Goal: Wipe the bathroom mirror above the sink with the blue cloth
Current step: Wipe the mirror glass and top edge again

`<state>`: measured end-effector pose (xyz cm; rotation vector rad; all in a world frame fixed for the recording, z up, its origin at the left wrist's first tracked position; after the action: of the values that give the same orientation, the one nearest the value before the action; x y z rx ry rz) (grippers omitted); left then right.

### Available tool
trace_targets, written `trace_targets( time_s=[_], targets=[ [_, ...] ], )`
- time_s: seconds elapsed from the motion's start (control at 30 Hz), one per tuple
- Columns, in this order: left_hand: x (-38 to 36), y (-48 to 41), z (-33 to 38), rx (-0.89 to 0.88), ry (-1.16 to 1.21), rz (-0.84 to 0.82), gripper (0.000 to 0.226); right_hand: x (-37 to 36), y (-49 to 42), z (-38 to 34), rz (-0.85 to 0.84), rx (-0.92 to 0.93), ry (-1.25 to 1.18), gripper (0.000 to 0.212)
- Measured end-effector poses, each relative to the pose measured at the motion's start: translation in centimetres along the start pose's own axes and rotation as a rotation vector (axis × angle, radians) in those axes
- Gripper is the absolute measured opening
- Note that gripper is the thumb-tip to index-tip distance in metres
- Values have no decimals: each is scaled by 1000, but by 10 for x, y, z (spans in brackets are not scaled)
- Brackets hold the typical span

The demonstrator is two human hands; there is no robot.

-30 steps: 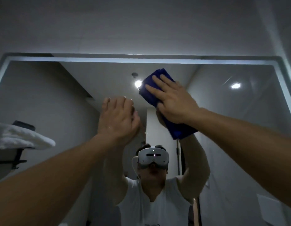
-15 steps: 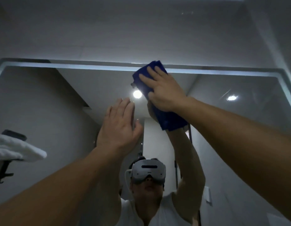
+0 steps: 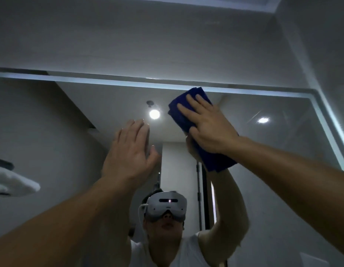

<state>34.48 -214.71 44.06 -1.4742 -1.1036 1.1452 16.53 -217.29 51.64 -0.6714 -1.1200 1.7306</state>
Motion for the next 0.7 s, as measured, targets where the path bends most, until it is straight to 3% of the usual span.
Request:
trace_targets(
  time_s=[0.07, 0.2, 0.27, 0.33, 0.47, 0.57, 0.6, 0.7],
  targets=[
    [0, 1, 0, -10, -15, 1, 66, 7, -2, 30, -36, 13, 63, 61],
    [2, -1, 3, -13, -40, -1, 64, 20, -22, 104, 37, -416, 85, 65],
    [1, -1, 4, -16, -59, 1, 65, 17, -25, 94, 54, -438, 77, 66],
    [0, -1, 3, -17, -71, -3, 65, 15, -12, 68, 59, -339, 38, 65],
    [-3, 1, 6, -82, -103, -10, 61, 3, 71, 0, -22, 42, -39, 65],
    [-8, 1, 13, -175, -119, -47, 60, 4, 88, 15, -117, 177, -9, 61],
    [-9, 1, 14, -190, -110, -58, 59, 8, 74, 36, -85, 109, 36, 61],
    [-9, 1, 18, -206, -101, -55, 58, 21, 30, 99, 4, -319, 61, 63]
  ],
)
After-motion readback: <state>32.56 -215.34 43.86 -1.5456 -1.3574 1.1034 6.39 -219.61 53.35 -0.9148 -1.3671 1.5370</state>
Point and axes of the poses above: each hand's wrist, its own y-axis away from the middle knuckle, its own x-axis out of the back of the hand, z = x × y, the point moved 8 cm from there along -y, towards the middle knuckle, and after that the axes turned 9 degrees about z, right-handed, at the moved point
